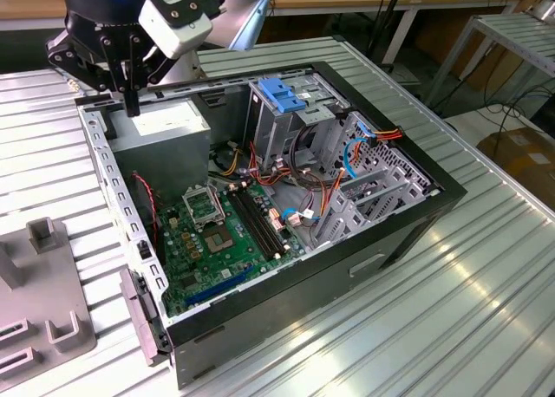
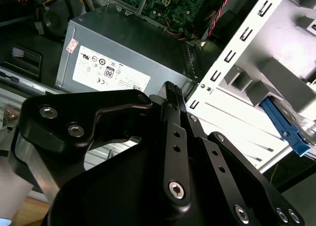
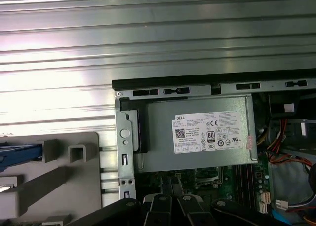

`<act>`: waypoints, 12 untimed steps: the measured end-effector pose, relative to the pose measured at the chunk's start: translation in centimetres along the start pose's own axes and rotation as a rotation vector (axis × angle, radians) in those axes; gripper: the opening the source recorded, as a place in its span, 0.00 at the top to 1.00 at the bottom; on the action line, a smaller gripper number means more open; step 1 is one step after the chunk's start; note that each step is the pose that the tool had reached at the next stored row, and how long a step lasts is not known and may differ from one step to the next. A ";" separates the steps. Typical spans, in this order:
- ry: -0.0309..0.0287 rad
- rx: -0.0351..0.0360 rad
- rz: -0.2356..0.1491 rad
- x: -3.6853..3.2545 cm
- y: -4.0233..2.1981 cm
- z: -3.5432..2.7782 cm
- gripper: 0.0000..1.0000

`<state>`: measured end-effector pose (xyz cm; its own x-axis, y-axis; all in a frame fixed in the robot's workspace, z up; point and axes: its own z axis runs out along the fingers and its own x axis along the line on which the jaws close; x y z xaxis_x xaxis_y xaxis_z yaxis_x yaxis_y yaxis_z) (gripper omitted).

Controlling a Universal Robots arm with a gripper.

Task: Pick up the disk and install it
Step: 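Reach for the disk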

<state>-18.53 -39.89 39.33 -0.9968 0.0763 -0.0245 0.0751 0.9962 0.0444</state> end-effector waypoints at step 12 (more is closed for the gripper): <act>0.0000 0.0000 0.000 0.67 -0.05 -0.02 0.90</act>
<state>-19.19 -39.89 39.33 -0.9968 0.0762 -0.0244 0.0751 0.9962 0.0444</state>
